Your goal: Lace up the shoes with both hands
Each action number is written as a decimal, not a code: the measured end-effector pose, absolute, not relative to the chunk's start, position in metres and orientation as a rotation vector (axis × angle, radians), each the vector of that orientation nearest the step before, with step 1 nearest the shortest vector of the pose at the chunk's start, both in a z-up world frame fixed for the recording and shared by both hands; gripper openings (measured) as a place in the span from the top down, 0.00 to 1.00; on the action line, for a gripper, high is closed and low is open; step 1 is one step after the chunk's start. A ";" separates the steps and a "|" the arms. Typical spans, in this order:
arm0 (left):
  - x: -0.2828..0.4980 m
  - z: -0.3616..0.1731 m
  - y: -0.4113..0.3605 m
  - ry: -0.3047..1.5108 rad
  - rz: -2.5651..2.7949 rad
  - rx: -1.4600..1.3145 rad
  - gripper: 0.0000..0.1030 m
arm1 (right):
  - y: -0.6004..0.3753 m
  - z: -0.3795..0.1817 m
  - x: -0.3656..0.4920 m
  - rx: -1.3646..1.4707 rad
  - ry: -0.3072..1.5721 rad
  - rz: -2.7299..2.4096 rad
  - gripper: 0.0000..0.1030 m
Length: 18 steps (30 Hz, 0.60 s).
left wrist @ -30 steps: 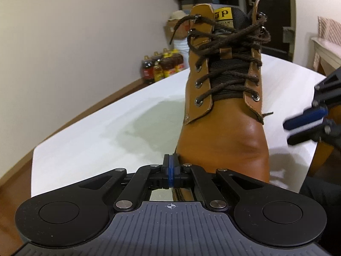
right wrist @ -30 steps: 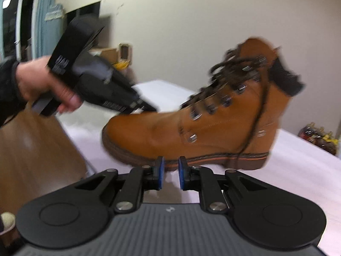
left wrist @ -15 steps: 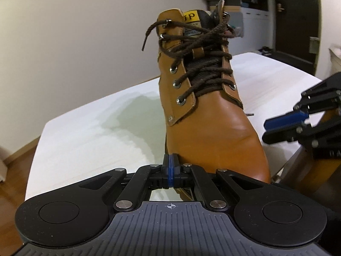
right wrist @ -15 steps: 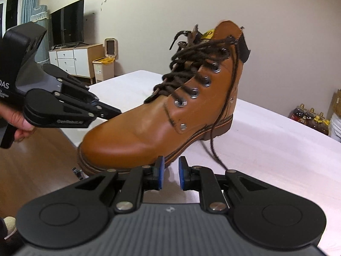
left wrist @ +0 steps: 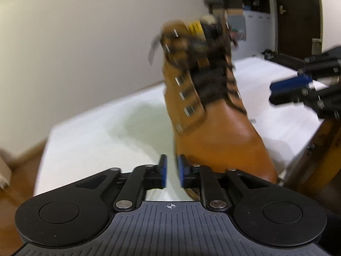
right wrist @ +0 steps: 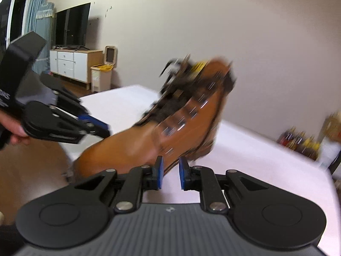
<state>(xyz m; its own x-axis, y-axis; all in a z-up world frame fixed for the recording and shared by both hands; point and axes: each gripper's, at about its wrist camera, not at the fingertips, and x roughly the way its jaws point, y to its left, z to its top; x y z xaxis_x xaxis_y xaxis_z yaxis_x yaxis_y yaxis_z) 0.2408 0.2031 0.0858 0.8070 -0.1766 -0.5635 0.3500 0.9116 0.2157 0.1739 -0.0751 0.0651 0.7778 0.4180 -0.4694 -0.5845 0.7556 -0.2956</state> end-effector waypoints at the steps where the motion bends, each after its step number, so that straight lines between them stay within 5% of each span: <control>1: 0.242 0.093 0.206 0.522 -0.289 0.353 0.82 | -0.077 0.070 0.178 -0.471 0.356 0.544 0.78; 6: 0.269 0.127 0.228 0.322 -0.441 0.461 0.79 | -0.090 0.090 0.213 -0.475 0.289 0.584 0.74; 18: 0.302 0.137 0.231 0.278 -0.689 0.568 0.78 | -0.109 0.090 0.280 -0.395 0.280 0.850 0.74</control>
